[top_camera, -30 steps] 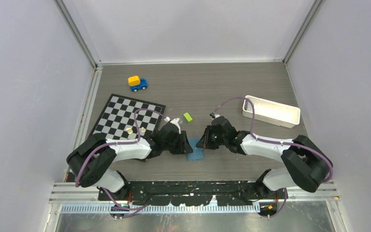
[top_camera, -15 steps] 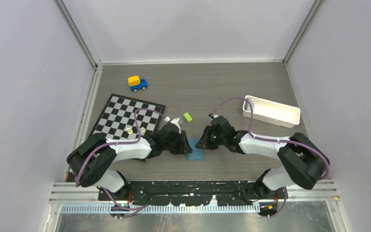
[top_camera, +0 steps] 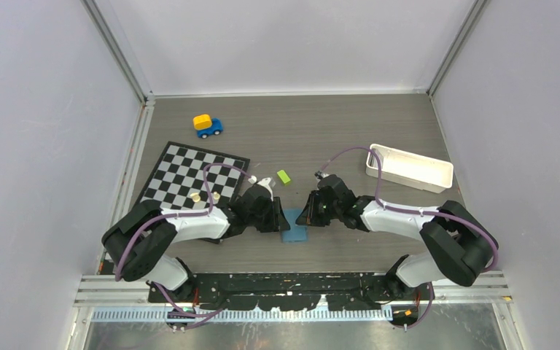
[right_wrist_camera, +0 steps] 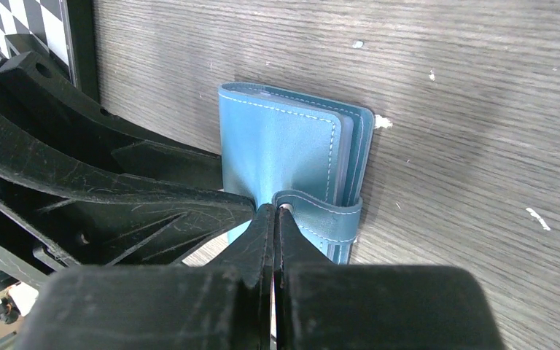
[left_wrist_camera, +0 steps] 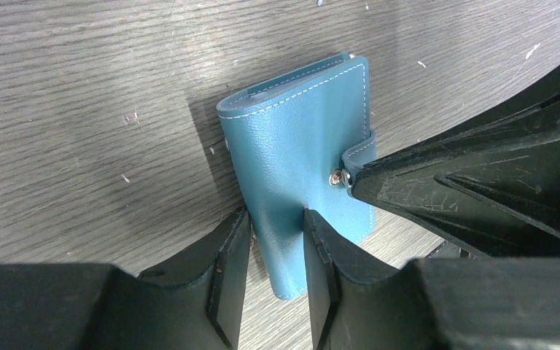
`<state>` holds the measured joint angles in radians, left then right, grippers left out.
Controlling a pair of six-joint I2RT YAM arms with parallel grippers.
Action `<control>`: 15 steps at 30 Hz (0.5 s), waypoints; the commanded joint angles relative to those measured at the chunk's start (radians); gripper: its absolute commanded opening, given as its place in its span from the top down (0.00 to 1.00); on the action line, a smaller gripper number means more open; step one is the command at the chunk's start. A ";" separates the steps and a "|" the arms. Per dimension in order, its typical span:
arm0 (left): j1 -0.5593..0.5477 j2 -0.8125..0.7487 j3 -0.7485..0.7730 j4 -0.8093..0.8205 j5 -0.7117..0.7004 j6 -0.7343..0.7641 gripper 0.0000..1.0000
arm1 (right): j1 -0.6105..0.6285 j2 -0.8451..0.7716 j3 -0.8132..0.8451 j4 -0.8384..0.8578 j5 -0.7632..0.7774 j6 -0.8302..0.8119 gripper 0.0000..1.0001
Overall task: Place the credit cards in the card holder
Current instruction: Reset both arms
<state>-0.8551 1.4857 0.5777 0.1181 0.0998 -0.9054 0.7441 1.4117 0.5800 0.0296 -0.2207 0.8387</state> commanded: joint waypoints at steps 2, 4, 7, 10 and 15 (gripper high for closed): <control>0.002 0.043 -0.008 -0.113 -0.064 0.042 0.65 | 0.004 -0.025 0.029 -0.009 -0.024 -0.014 0.99; 0.002 0.043 -0.008 -0.114 -0.064 0.043 0.66 | 0.003 -0.015 0.029 -0.005 -0.026 -0.016 1.00; 0.002 0.042 -0.008 -0.115 -0.062 0.043 0.66 | 0.004 0.000 0.030 0.003 -0.028 -0.013 0.99; 0.002 0.040 -0.009 -0.115 -0.064 0.044 0.66 | 0.004 0.015 0.032 0.009 -0.026 -0.010 1.00; 0.002 0.043 -0.009 -0.115 -0.062 0.045 0.66 | 0.004 0.035 0.038 0.006 -0.022 -0.009 1.00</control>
<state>-0.8551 1.4879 0.5816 0.1123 0.0978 -0.9047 0.7441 1.4231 0.5865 0.0284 -0.2264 0.8387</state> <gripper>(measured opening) 0.343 0.018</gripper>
